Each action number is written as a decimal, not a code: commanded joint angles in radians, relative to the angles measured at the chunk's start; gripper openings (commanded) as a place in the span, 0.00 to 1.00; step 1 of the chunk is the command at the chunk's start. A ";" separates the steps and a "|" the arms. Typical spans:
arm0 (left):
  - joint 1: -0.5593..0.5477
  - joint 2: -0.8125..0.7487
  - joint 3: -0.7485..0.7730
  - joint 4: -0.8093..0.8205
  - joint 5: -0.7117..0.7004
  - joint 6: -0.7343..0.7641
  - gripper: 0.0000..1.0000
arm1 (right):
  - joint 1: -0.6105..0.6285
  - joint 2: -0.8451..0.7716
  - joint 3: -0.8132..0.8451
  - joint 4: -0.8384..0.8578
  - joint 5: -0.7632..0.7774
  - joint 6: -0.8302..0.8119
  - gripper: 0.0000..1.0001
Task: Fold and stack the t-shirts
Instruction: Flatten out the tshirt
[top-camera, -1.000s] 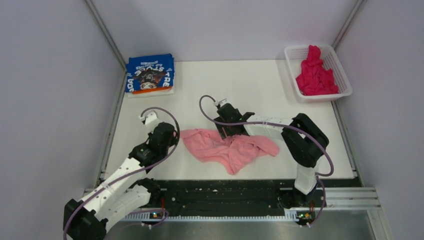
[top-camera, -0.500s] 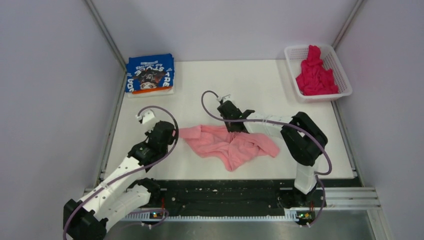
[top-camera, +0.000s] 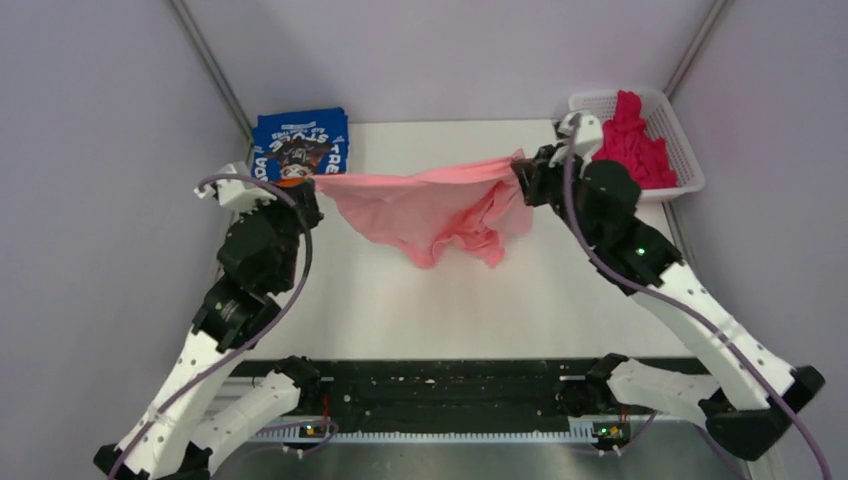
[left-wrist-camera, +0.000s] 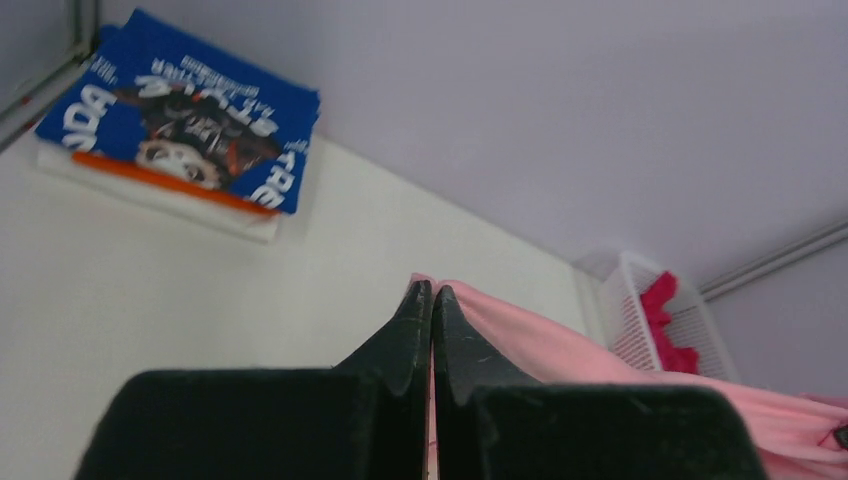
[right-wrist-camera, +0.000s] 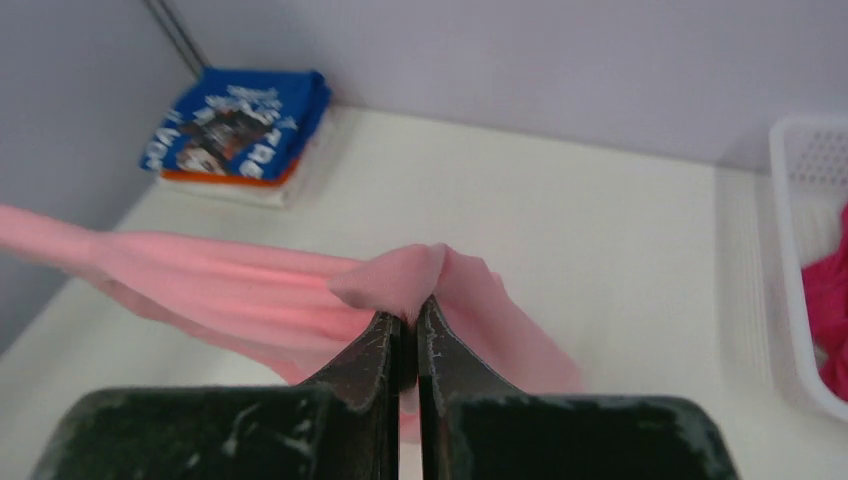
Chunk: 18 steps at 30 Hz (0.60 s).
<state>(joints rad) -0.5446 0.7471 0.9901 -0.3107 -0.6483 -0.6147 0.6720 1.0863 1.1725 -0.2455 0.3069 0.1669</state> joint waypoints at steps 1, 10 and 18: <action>0.005 -0.078 0.157 0.157 0.175 0.147 0.00 | 0.003 -0.149 0.152 -0.041 -0.227 -0.052 0.00; 0.004 -0.106 0.458 0.142 0.512 0.191 0.00 | 0.003 -0.231 0.499 -0.194 -0.610 0.019 0.00; 0.005 -0.004 0.511 0.160 0.413 0.254 0.00 | 0.003 -0.212 0.491 -0.200 -0.421 -0.037 0.00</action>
<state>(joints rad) -0.5449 0.6479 1.4807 -0.1761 -0.1604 -0.4274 0.6720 0.8341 1.6894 -0.4183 -0.2298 0.1654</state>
